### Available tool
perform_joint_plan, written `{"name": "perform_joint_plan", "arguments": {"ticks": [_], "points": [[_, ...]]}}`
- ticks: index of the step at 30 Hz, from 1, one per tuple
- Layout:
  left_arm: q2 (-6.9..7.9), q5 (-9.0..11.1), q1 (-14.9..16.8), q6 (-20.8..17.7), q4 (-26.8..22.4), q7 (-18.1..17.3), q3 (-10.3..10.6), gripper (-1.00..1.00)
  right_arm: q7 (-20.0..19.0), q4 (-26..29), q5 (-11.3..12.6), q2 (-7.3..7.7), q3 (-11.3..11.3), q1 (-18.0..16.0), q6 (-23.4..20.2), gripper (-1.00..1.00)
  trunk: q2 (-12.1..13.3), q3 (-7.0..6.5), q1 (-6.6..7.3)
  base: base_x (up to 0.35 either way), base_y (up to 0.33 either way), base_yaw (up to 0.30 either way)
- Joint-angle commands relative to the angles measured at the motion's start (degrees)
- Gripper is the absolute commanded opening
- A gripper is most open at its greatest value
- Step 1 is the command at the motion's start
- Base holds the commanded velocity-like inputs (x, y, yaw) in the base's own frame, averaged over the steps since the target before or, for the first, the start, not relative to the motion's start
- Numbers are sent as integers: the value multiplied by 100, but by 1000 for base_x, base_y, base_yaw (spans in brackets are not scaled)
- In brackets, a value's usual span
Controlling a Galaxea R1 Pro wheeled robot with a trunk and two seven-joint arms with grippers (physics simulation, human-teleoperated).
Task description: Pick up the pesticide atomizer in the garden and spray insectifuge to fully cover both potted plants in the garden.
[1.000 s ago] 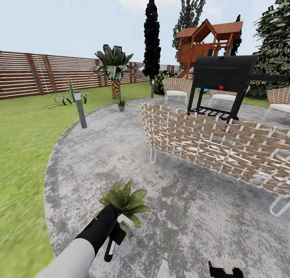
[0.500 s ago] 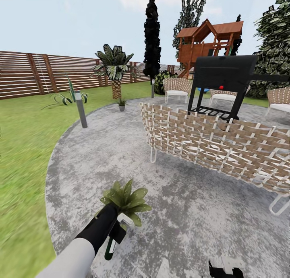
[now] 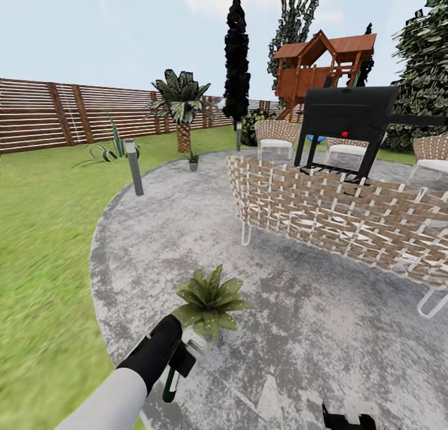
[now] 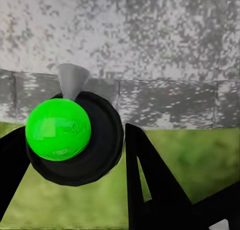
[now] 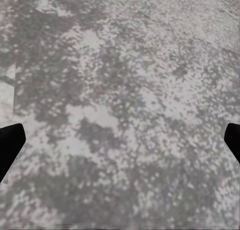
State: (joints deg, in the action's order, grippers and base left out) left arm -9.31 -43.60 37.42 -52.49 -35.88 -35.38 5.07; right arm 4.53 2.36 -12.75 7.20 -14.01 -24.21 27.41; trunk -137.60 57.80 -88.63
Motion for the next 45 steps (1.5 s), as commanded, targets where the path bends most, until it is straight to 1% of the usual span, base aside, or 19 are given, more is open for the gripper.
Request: {"name": "perform_joint_plan", "arguments": {"ticks": [1, 4, 7, 10, 13, 15, 18, 20, 22, 23, 26, 28, 34, 35, 41, 45], "points": [[0, -61, 2, -6, 9, -56, 10, -100, 30, -8, -61, 0, -32, -4, 19, 100, -2, 5, 4, -243, 189, 0], [-7, -64, 2, 13, 51, -57, 11, -100, 30, -8, -61, 0, -32, -4, 19, 100, -2, 5, 4, -95, 64, 0], [-1, -63, 2, 297, 69, -50, 4, -100, 30, -8, -61, 0, -32, -4, 19, 100, -2, 5, 4, -13, 9, 0], [-13, -60, 2, 373, 78, -43, 4, -100, 30, -8, -61, 0, -32, -4, 19, 100, -2, 5, 4, 71, -70, 0], [5, -53, -37, 386, 81, -40, -24, -100, 30, -8, -61, 0, -32, -4, 19, 100, -2, 5, 4, 85, -121, 0], [20, 65, -150, 397, 79, -40, -30, -100, 29, -8, -61, 0, -32, -4, 19, 100, -2, 5, 4, 19, -28, 0], [12, 266, -195, 405, 86, -40, -25, -100, 30, -8, -61, 0, -32, -4, 19, 100, -2, 5, 4, 5, -7, 0], [9, 394, -225, 411, 219, -36, -25, -100, 30, -8, -61, 0, -32, -4, 19, 100, -2, 5, 4, 0, -1, 0], [19, 450, -258, 425, 440, 56, -27, -100, 30, -8, -61, 0, -32, -4, 19, 100, -2, 5, 4, 0, 0, 0], [30, 458, -280, 454, 471, 112, -28, -100, 30, -8, -61, 0, -32, -4, 19, 100, -2, 5, 4, -6, 0, 0], [48, 458, -310, 725, 499, 177, -30, -100, 30, -8, -61, 0, -32, -4, 19, 100, -2, 5, 4, -173, 51, 0], [58, 456, -314, 786, 484, 187, -32, -100, 30, -8, -61, 0, -32, -4, 19, 100, -2, 5, 4, -277, 157, -21], [63, 449, -315, 802, 419, 215, -52, -100, 16, -8, -59, -3, -32, -4, 19, 100, -2, 5, 4, -279, 231, -122], [61, 459, -315, 802, 406, 215, -58, -100, 22, -8, -54, -33, -32, -4, 19, 100, -2, 5, 4, -277, 236, -1], [50, 466, -315, 810, 397, 215, -55, -100, 26, -8, -52, -30, -32, -4, 19, 100, -2, 4, 4, -277, 236, -5], [45, 466, -315, 824, 397, 215, -45, -100, 30, -8, -52, -28, -32, -4, 19, 100, -2, -13, 4, -277, 233, -140]]}}
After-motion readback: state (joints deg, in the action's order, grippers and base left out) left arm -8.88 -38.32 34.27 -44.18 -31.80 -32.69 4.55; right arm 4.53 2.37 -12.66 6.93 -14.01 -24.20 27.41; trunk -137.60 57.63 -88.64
